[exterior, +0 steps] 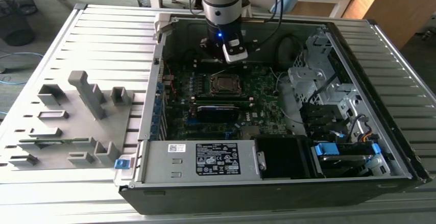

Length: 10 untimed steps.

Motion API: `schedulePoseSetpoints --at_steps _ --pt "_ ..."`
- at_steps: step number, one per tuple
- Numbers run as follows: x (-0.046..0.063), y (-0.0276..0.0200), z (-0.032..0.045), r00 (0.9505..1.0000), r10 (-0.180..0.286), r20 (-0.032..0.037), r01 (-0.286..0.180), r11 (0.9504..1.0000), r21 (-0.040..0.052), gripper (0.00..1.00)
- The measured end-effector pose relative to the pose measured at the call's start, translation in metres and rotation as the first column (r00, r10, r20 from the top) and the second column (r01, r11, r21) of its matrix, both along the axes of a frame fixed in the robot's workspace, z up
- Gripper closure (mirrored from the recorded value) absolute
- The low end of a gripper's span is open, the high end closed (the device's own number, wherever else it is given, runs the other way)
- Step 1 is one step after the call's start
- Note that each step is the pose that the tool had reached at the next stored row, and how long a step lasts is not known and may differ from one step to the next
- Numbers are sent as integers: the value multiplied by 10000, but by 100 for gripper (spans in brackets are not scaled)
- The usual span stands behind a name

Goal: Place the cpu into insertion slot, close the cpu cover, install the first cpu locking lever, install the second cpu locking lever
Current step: 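Install the first cpu locking lever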

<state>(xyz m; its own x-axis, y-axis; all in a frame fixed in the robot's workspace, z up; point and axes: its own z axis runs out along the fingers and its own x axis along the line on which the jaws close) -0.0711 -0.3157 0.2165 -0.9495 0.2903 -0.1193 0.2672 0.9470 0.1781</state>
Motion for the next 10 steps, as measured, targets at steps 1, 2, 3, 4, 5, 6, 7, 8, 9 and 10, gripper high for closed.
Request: schedulePoseSetpoints --at_steps 1,2,3,4,5,6,7,8,9,10 --pt "0 0 -1 10000 5 2 -5 10000 38 89" --pt "-1 1 -1 10000 9 2 -9 10000 81 89" --pt "-2 3 0 10000 12 1 -12 9999 127 89" --pt "-3 5 0 10000 13 1 -13 9999 166 89" --pt "-4 5 -1 10000 17 1 -17 9998 203 89" --pt "-5 6 -1 10000 19 2 -19 9998 222 89" --pt "-5 6 -1 10000 19 3 -19 9997 231 89" --pt "-5 6 -1 10000 19 2 -19 9997 239 89" --pt "-7 6 -1 10000 19 1 -19 9997 248 89" --pt "-8 6 -1 10000 20 2 -20 9997 260 89"
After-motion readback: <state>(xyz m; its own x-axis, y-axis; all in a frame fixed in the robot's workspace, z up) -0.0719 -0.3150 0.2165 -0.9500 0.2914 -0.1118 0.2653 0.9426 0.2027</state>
